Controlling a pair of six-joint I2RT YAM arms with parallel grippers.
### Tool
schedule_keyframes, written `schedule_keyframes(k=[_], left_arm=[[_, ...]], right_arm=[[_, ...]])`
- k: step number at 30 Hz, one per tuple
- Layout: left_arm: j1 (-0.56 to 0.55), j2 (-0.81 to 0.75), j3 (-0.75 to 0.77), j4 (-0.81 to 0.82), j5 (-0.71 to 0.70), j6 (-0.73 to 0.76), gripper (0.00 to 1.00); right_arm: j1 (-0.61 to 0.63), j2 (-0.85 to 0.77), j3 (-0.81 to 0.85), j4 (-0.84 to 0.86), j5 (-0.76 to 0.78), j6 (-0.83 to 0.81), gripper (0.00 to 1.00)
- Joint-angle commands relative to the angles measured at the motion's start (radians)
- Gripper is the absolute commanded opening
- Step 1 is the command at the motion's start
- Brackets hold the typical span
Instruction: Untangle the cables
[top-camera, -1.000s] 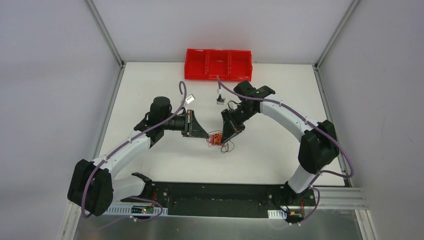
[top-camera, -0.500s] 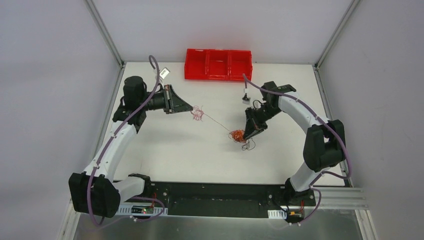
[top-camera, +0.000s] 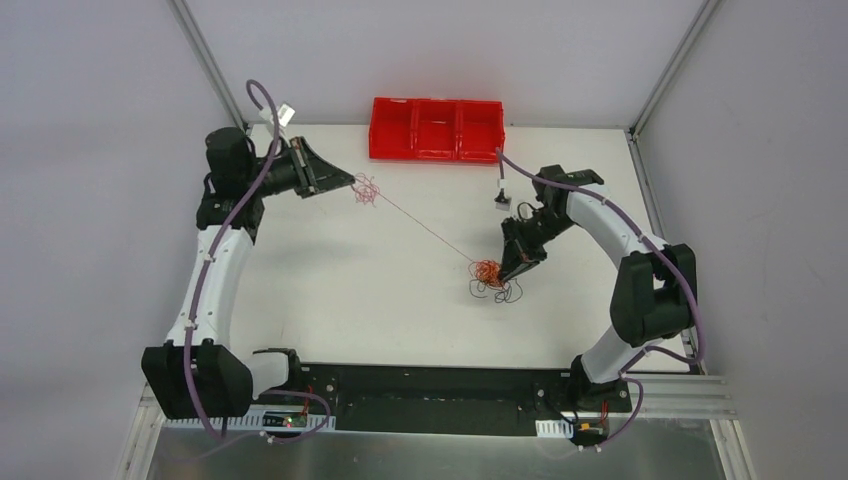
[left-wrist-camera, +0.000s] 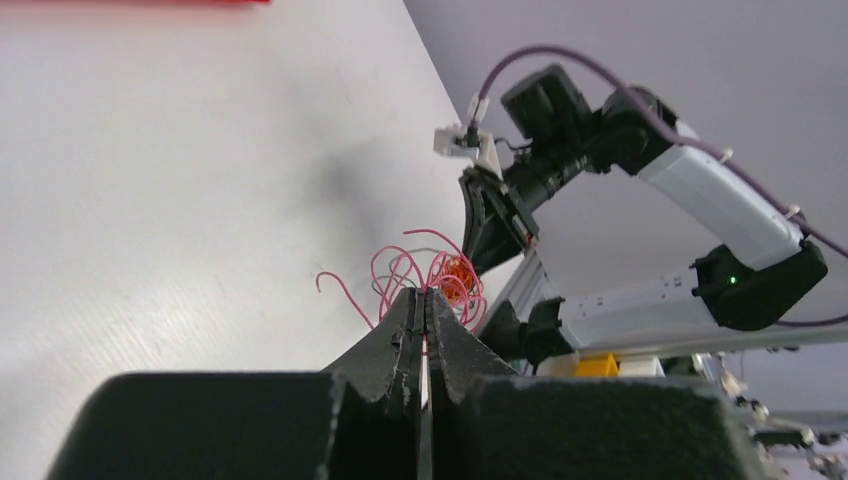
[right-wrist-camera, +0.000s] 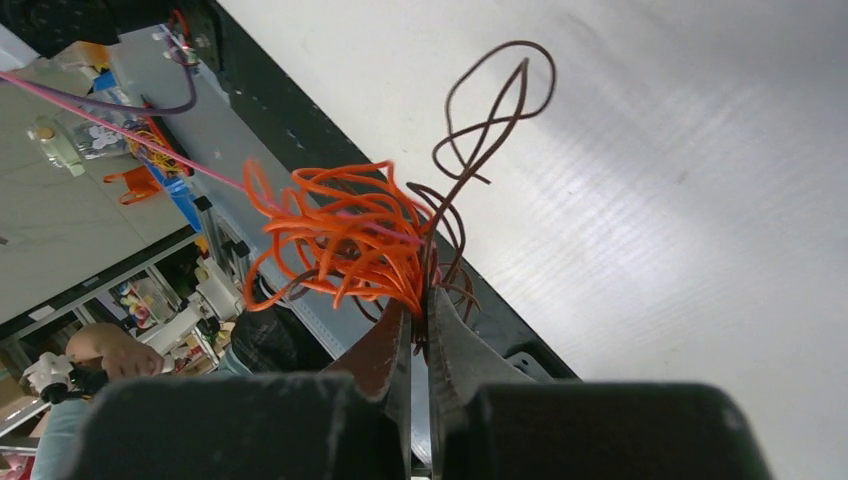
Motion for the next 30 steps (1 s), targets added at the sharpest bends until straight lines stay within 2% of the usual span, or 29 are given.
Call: schedule_keyframes(k=[1, 5, 6, 9, 13, 14, 16, 18, 22, 24, 30], left_arm=[[0.092, 0.004, 0.147, 0.033, 0.050, -0.036, 0.00], [0.096, 0.011, 0.160, 0.030, 0.092, -0.083, 0.00], [0.083, 0.004, 0.141, 0.030, 0.095, -0.089, 0.00], [0.019, -0.025, 0.080, 0.030, 0.096, -0.085, 0.00], [-0.107, -0.049, 0.005, 0.030, 0.046, -0.080, 0.00], [-0.140, -0.048, -0.009, 0.033, 0.031, -0.080, 0.00], [-0.200, -0.039, -0.035, 0.047, 0.004, -0.089, 0.00], [-0.250, -0.016, -0.061, 0.094, -0.005, -0.142, 0.00], [-0.314, 0.038, -0.143, 0.300, 0.004, -0.315, 0.00], [-0.332, 0.069, -0.162, 0.353, 0.007, -0.362, 0.00], [-0.377, 0.118, -0.170, 0.361, -0.009, -0.379, 0.00]], right_arm=[[-0.066, -0.008, -0.040, -0.049, 0.100, -0.085, 0.05], [-0.109, 0.023, -0.021, -0.031, 0.106, -0.068, 0.06], [-0.109, 0.023, -0.012, -0.031, 0.088, -0.059, 0.10], [-0.100, 0.002, 0.071, -0.037, -0.004, -0.027, 0.45], [-0.055, -0.057, 0.201, 0.002, -0.100, 0.043, 0.78], [-0.037, -0.079, 0.221, 0.038, -0.110, 0.070, 0.83], [0.006, -0.113, 0.253, 0.115, -0.111, 0.137, 0.86], [0.049, -0.106, 0.300, 0.126, -0.110, 0.155, 0.85], [0.095, -0.078, 0.316, 0.209, -0.141, 0.252, 0.80], [0.123, -0.079, 0.299, 0.290, -0.170, 0.336, 0.80], [0.238, -0.067, 0.261, 0.464, -0.150, 0.441, 0.81]])
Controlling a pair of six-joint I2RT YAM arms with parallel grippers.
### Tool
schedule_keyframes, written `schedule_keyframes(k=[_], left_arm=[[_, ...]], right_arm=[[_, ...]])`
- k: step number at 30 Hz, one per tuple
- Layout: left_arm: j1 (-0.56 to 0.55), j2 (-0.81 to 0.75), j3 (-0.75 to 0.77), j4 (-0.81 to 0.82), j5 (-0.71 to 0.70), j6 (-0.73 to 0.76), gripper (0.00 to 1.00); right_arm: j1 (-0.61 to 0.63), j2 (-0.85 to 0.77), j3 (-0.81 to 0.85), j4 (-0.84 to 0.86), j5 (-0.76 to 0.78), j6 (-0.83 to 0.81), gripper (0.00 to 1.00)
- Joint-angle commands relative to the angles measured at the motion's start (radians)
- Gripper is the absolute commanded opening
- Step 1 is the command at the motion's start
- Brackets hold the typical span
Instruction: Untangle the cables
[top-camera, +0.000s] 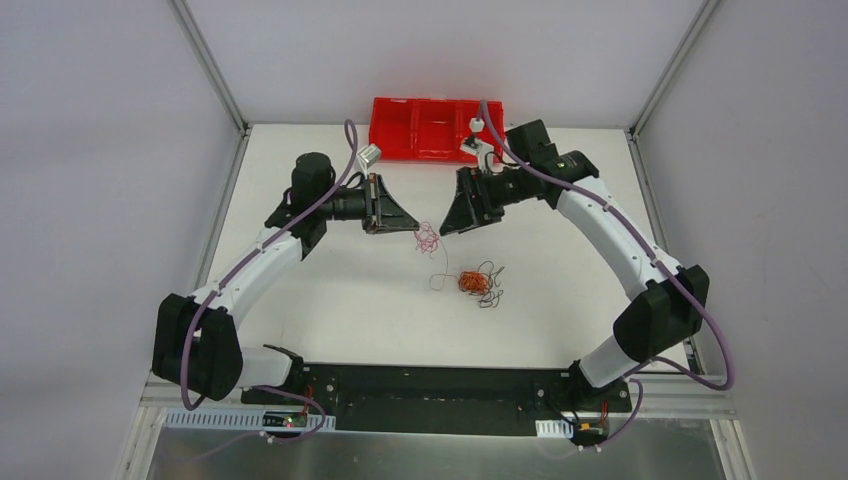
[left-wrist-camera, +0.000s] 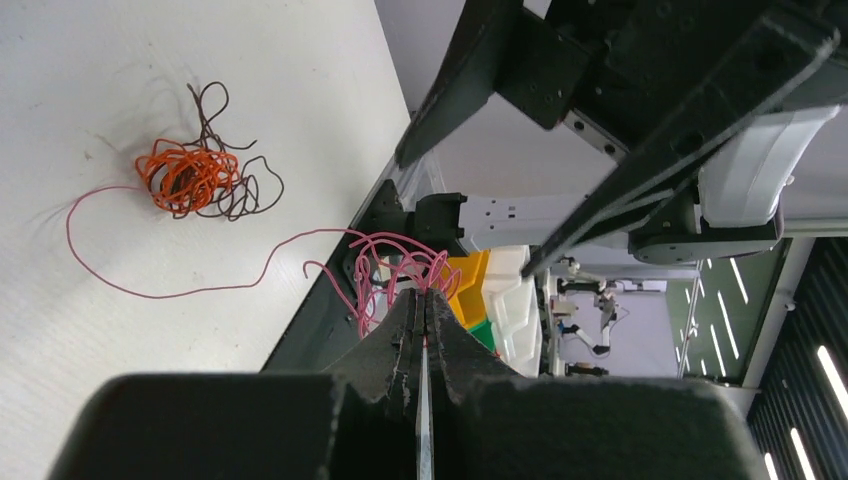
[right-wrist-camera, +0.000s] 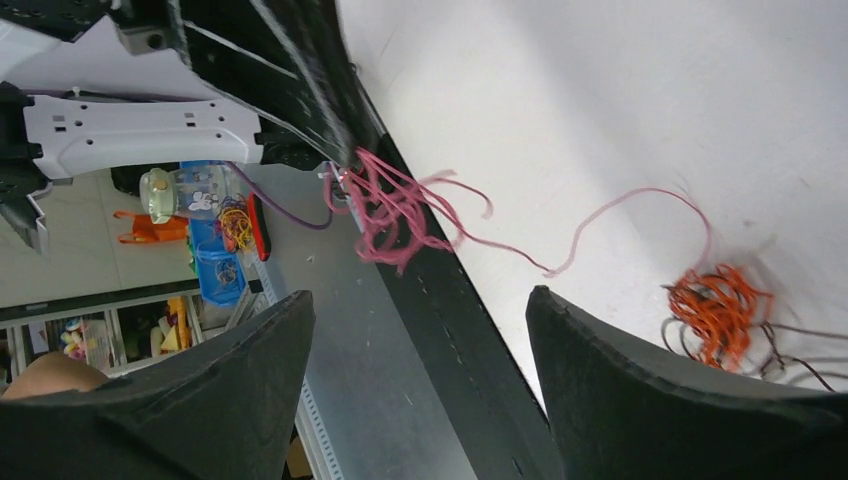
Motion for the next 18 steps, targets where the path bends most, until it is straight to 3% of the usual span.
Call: schedule_keyframes(k=[1, 5, 6, 10, 11, 18], left_arm=[[-0.027, 0.010, -0.002, 0.101, -0.015, -0.063, 0.00], [-0.028, 0.017, -0.001, 0.102, -0.019, -0.076, 0.00], [-0.028, 0.015, 0.001, 0.103, -0.019, -0.078, 0.00], [-0.007, -0.005, 0.011, 0.060, -0.003, -0.059, 0.00], [0.006, -0.015, 0.014, 0.034, 0.000, -0.043, 0.00], [0.218, -0.053, 0.055, -0.135, 0.017, 0.097, 0.00]], right_arm=[[0.081, 0.017, 0.000, 0.156, -0.019, 0.122, 0.81], [0.132, 0.054, -0.002, 0.178, 0.031, 0.125, 0.76], [0.140, 0.060, -0.005, 0.178, 0.046, 0.120, 0.67], [0.139, 0.045, -0.033, 0.163, 0.104, 0.080, 0.10], [0.131, 0.032, -0.048, 0.158, 0.119, 0.069, 0.02], [-0.014, -0.046, -0.141, 0.096, 0.113, 0.005, 0.00]])
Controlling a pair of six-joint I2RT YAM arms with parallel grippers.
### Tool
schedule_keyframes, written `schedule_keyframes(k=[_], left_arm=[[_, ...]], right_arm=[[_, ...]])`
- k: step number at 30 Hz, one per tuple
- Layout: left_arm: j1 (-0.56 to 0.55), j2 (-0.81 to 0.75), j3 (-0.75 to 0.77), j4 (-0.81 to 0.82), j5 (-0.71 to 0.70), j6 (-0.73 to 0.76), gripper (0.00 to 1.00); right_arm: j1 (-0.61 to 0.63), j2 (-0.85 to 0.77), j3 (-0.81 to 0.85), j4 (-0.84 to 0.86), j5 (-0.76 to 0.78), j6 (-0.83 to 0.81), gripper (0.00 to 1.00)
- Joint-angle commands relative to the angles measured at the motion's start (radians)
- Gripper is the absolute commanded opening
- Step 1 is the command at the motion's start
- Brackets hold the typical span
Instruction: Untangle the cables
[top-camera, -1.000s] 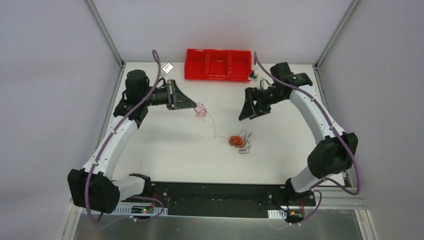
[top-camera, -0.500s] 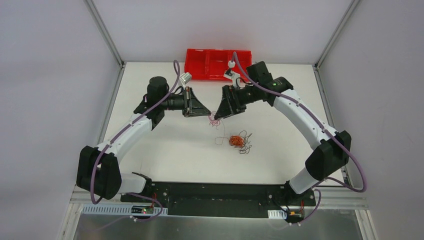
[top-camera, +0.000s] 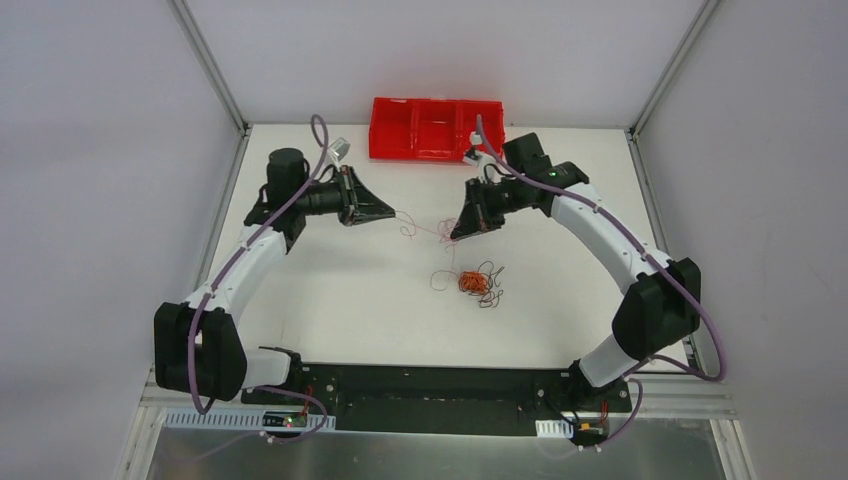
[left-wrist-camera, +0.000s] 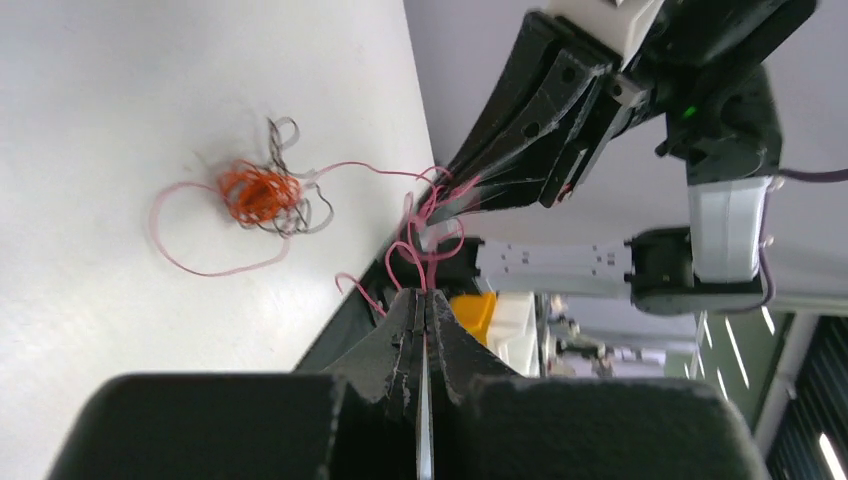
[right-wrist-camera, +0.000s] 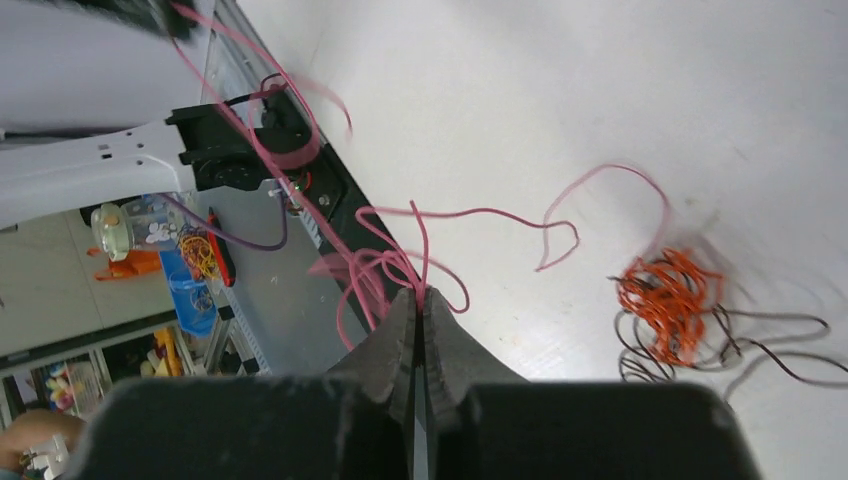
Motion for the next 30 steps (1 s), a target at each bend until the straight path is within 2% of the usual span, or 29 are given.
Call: schedule_keyframes(k=[1, 4, 10, 12, 13, 15, 17, 19, 22, 30], left_arm=[[0.142, -0.066, 0.050, -0.060, 0.012, 0.087, 0.00], [0.199, -0.084, 0.069, -0.088, -0.005, 0.138, 0.00], [0.207, -0.095, 0.105, -0.153, -0.008, 0.205, 0.00], [0.220, -0.096, 0.114, -0.154, 0.038, 0.229, 0.01], [0.203, -0.106, 0.113, -0.154, 0.048, 0.241, 0.21], [0.140, -0.131, 0.097, -0.154, 0.027, 0.261, 0.48], [0.035, -0.146, 0.088, -0.155, -0.010, 0.298, 0.63], [-0.054, -0.141, 0.092, -0.154, -0.046, 0.334, 0.70], [-0.141, -0.094, 0.116, -0.143, -0.066, 0.356, 0.71], [-0.300, 0.042, 0.207, -0.133, -0.039, 0.381, 0.64]], right_arm=[[-0.096, -0.081, -0.042, -0.056, 0.012, -0.071, 0.00], [-0.127, -0.092, -0.053, -0.082, -0.008, -0.090, 0.00], [-0.144, -0.097, -0.033, -0.101, -0.030, -0.091, 0.00], [-0.162, -0.103, -0.029, -0.103, -0.061, -0.089, 0.00], [-0.163, -0.108, -0.028, -0.099, -0.078, -0.085, 0.00], [-0.156, -0.118, -0.032, -0.065, -0.121, -0.059, 0.00], [-0.143, -0.116, -0.027, -0.041, -0.157, -0.032, 0.00], [-0.116, -0.109, -0.013, -0.035, -0.179, -0.024, 0.00], [-0.079, -0.101, 0.007, -0.038, -0.206, -0.018, 0.00], [0.007, -0.056, 0.028, -0.004, -0.222, 0.023, 0.00]])
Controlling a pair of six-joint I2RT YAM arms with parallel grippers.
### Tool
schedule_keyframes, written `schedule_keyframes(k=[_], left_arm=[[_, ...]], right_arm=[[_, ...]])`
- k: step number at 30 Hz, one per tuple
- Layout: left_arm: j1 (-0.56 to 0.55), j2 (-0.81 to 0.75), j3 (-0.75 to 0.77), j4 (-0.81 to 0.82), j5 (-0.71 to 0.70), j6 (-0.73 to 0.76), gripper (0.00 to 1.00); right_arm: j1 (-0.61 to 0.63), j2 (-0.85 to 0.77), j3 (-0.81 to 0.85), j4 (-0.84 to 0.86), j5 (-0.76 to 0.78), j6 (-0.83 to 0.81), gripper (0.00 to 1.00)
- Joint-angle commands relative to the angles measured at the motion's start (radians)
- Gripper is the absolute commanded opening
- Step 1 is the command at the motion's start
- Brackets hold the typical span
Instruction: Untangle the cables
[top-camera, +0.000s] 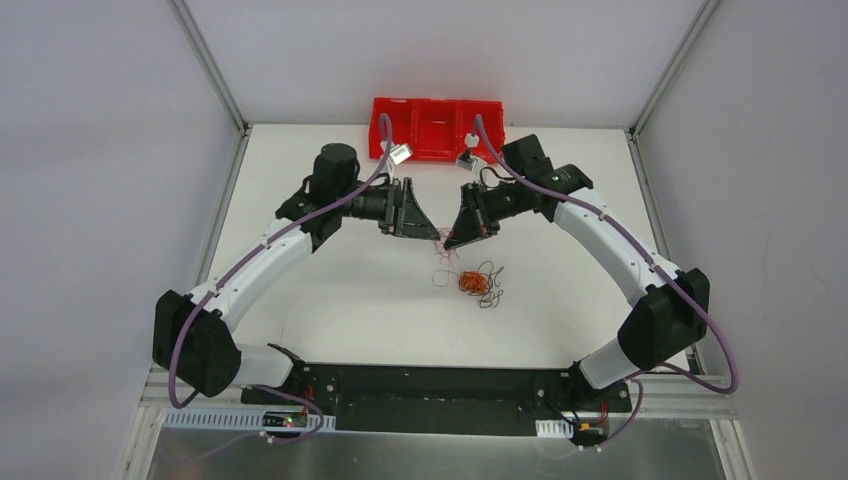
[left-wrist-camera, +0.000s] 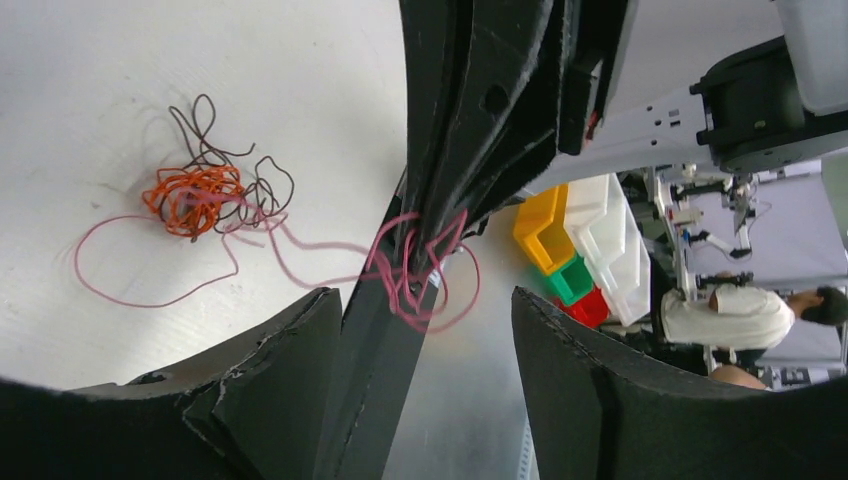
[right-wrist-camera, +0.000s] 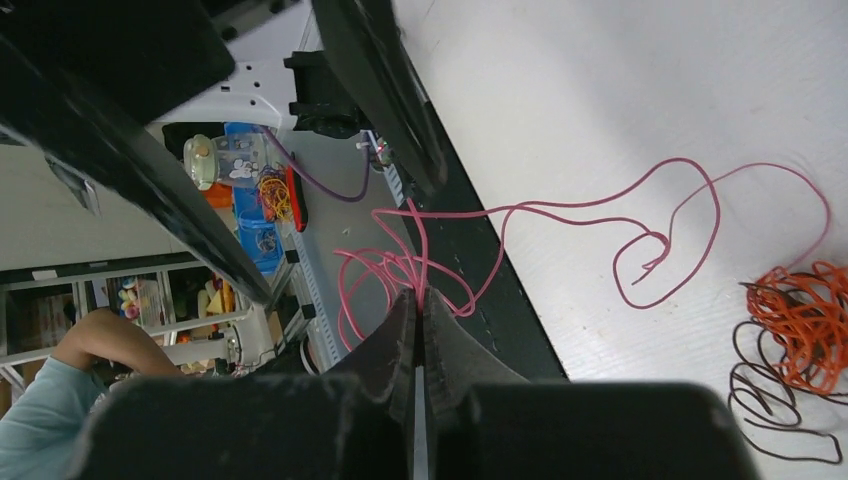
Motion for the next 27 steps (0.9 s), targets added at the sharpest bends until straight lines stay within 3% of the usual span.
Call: schedule_keyframes(k=[1, 4, 7, 8, 15, 22, 25, 27], left_arm=[[-0.070, 0.043, 0.057, 0.030, 0.006, 0.060, 0.61], [-0.083, 0.049, 0.050, 0.028, 0.010, 0.063, 0.39], [-0.080, 0.030, 0.047, 0.007, 0.015, 0.082, 0.04], [-0.076, 0.019, 0.051, 0.001, 0.012, 0.084, 0.00], [0.003, -0.040, 0.116, -0.003, 0.040, 0.043, 0.00], [0.041, -0.073, 0.183, -0.039, 0.054, 0.041, 0.00], [0.087, -0.081, 0.209, -0.042, 0.054, 0.039, 0.00], [0.122, -0.083, 0.231, -0.045, 0.055, 0.034, 0.00]], right_arm=[[0.034, 0.015, 0.056, 0.043, -0.040, 0.029, 0.00], [0.039, 0.026, 0.066, 0.039, -0.037, 0.035, 0.01], [0.037, 0.021, 0.058, 0.026, -0.015, 0.016, 0.05], [0.037, 0.019, 0.051, 0.022, -0.001, 0.006, 0.06], [-0.008, 0.027, -0.047, 0.007, 0.242, -0.083, 0.07], [-0.065, 0.030, -0.074, -0.006, 0.309, -0.119, 0.08], [-0.083, 0.020, -0.088, -0.017, 0.327, -0.148, 0.00], [-0.098, 0.010, -0.108, -0.016, 0.352, -0.169, 0.00]])
